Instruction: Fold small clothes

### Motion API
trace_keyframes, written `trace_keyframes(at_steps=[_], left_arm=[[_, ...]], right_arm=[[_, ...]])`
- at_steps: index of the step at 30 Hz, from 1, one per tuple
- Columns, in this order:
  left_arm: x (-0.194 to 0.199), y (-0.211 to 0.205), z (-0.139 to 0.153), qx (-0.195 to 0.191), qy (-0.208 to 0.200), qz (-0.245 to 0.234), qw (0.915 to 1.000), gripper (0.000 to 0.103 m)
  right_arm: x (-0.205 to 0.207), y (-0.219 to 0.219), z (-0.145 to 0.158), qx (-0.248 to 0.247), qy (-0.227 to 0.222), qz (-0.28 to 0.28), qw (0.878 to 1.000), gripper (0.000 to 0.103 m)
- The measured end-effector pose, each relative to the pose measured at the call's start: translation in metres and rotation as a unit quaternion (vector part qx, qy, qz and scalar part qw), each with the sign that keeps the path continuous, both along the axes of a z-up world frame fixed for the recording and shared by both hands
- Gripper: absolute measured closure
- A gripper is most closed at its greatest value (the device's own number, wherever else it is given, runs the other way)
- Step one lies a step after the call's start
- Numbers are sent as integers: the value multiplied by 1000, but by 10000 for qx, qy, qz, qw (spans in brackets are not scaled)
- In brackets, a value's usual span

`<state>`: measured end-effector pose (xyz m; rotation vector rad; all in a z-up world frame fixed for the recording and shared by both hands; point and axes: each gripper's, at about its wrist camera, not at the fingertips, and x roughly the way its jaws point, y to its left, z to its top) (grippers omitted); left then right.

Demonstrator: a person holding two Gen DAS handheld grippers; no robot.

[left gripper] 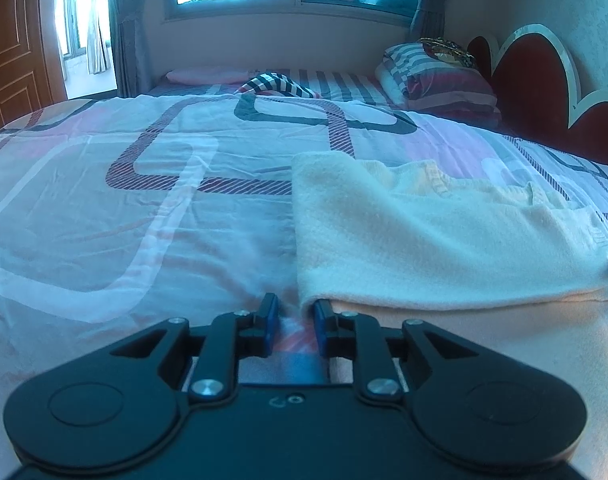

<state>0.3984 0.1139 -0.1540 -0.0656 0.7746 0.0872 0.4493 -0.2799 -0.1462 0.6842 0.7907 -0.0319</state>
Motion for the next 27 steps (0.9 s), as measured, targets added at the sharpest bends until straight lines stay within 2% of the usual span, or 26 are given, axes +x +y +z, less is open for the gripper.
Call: trace_keyframes(at_steps=[2,7,9,15,18,20,21,22,27], left_arm=[[0,0,0,24,15,-20,10000,84],[1,-1,1,43,42,-17,10000,82],[2,-1,1,52,50,-18,10000,82],[1,-1,1,40,25,-19,10000,79],[1,-1,0,73,11,-28,10000,79],[1,-1,0,66,19,-32,10000,79],[1,-1,0,64,30,-35,10000,79],[1,0,2,56,51,-36,10000,79],[-11,4,15,-63,89,-87,9999,82]], right_arm=[[6,3,2,-66,-73,-35,9999,70],[23,10,2,-282,-95,-59,9995,70],[26,17,6,-516,-144,-7,9986,94],[-2,21,26,-1193,-507,-40,9916,97],[3,17,3,-1202,58,278,9923,97],[2,18,6,-1299,-38,304,9911,94],[2,18,9,-1280,-61,251,9914,89],[0,16,14,-1284,-139,123,9916,78],[-11,7,37,-1861,-512,-321,9807,76]])
